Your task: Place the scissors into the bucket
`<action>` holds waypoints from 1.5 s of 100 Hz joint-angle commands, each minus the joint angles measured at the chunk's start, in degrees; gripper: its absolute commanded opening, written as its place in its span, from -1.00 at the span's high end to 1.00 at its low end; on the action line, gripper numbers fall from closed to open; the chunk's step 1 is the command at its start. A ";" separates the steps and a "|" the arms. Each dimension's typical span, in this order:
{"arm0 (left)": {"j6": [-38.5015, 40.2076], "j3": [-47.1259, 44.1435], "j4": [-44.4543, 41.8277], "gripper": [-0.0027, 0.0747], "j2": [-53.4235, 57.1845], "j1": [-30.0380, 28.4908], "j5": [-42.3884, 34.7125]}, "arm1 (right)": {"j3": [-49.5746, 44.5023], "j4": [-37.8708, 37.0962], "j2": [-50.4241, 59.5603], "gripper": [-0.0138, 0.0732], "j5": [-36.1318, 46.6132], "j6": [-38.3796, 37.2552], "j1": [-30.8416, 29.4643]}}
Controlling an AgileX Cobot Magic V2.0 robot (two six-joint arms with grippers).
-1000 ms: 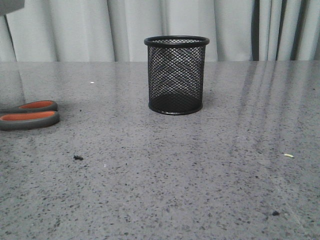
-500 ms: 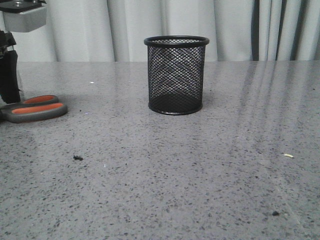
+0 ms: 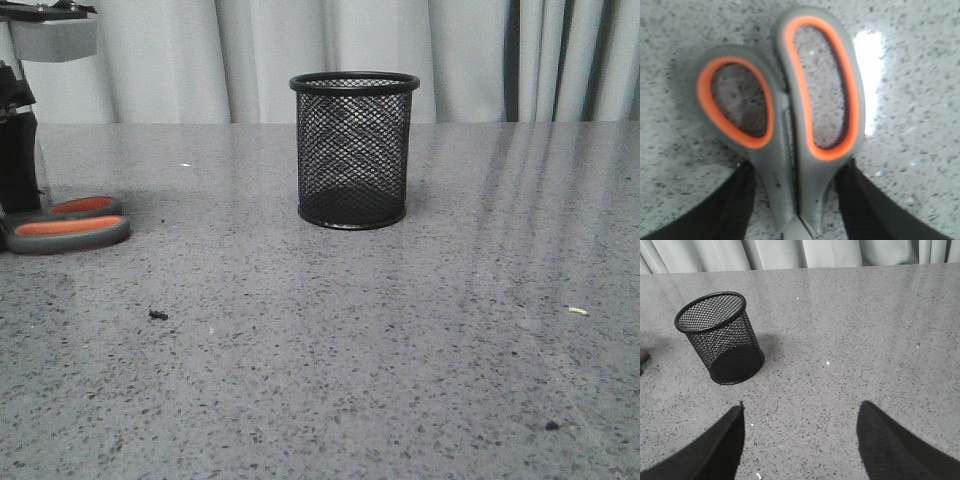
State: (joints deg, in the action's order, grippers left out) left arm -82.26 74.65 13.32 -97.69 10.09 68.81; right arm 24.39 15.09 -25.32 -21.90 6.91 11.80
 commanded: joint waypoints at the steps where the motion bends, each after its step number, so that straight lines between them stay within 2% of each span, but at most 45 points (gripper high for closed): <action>1: 2.07 0.87 3.01 0.34 1.38 0.20 1.54 | 2.13 -0.26 -0.59 -0.28 3.90 0.46 0.69; 13: 3.75 0.87 4.26 0.68 1.76 0.20 1.09 | 2.13 2.20 -0.59 -0.28 3.74 0.46 2.05; 19: 3.75 0.87 4.63 0.75 2.49 0.20 0.74 | 2.13 3.59 -0.59 -0.28 3.39 0.46 2.81; 43: 3.75 0.87 6.35 0.75 9.29 0.40 -3.88 | 2.80 8.46 -0.59 -0.28 2.93 0.46 5.43; 58: 3.75 0.87 11.37 0.75 16.13 1.68 -8.44 | 7.33 9.65 -0.59 -0.28 3.39 0.46 8.44; 72: 3.75 0.87 15.41 0.74 22.95 6.93 -12.58 | 15.83 14.05 -2.59 -0.28 5.55 0.55 13.72; 98: 3.75 0.87 15.41 0.74 30.26 19.34 -15.77 | 31.69 14.59 -16.40 -0.28 -0.72 0.55 23.84; 124: 3.75 0.87 15.41 0.74 31.99 22.55 -15.67 | 43.00 14.59 -30.46 -0.29 -15.68 3.17 24.69; 150: 3.75 0.87 15.84 0.74 32.61 22.55 -14.82 | 48.13 14.59 -38.06 -0.29 -16.09 3.17 24.69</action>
State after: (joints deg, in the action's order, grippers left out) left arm -79.06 74.05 26.38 -66.89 32.18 56.52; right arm 69.69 28.91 -62.33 -41.42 9.33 36.43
